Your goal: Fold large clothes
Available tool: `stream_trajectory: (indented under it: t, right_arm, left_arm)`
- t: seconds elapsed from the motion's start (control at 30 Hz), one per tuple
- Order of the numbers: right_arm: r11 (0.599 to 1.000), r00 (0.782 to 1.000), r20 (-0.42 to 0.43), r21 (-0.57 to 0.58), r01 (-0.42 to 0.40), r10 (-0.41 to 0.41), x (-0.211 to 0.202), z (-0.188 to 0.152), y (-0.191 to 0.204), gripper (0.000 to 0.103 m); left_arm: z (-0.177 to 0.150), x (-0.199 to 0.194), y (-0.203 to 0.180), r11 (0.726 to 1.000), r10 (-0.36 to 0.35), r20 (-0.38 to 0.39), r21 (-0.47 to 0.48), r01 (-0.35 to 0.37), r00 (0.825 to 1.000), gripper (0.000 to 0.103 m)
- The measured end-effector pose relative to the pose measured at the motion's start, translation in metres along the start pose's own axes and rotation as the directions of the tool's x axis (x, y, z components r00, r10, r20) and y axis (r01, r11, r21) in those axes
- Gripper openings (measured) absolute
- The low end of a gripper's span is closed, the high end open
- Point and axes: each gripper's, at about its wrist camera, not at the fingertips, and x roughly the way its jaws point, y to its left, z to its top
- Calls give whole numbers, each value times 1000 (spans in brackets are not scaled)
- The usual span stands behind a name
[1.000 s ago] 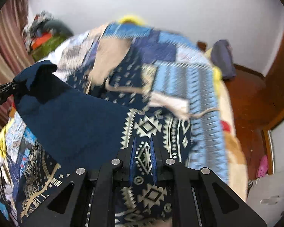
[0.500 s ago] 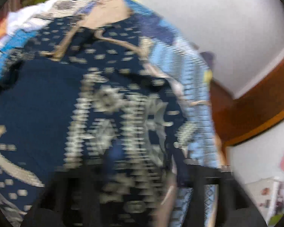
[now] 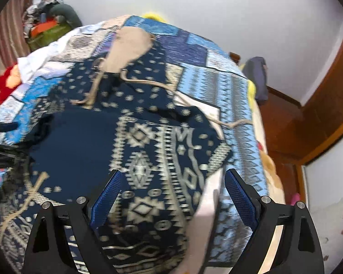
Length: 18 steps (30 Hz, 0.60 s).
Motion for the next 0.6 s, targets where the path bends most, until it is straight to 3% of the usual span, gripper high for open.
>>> stream_trajectory:
  t: [0.07,0.13,0.2,0.27,0.43,0.6]
  right_arm:
    - [1000,1000,5,-11,-12,12,-2,-1,5,90]
    - [1000,1000,-2,-5,-25,25,0,-2,6,90]
    - [999,999,-16,8,-43,43,5,-3,3,90]
    - [998,998,-33,19,-54,54,10,-6,0,90]
    - [998,998,-47,38,-43,44,20,-7,-7,90]
    - [999,993,-114,27,-17,20,42,-12,-5,90]
  left_arm:
    - [5,10,-10,999,45,5,11,-46,999,80]
    - [11,11,-13,999,50,32,10,-50,998,56]
    - [16,9,-13,997,77,25,6,-77,997,13]
    - [18,1,-5,994,108,45,-4,-108,993,13]
    - [18,-21,48,988,86,84,-132,-74,993,12]
    - [-5,-1,104,963,83,-23,-254,-87,996,13]
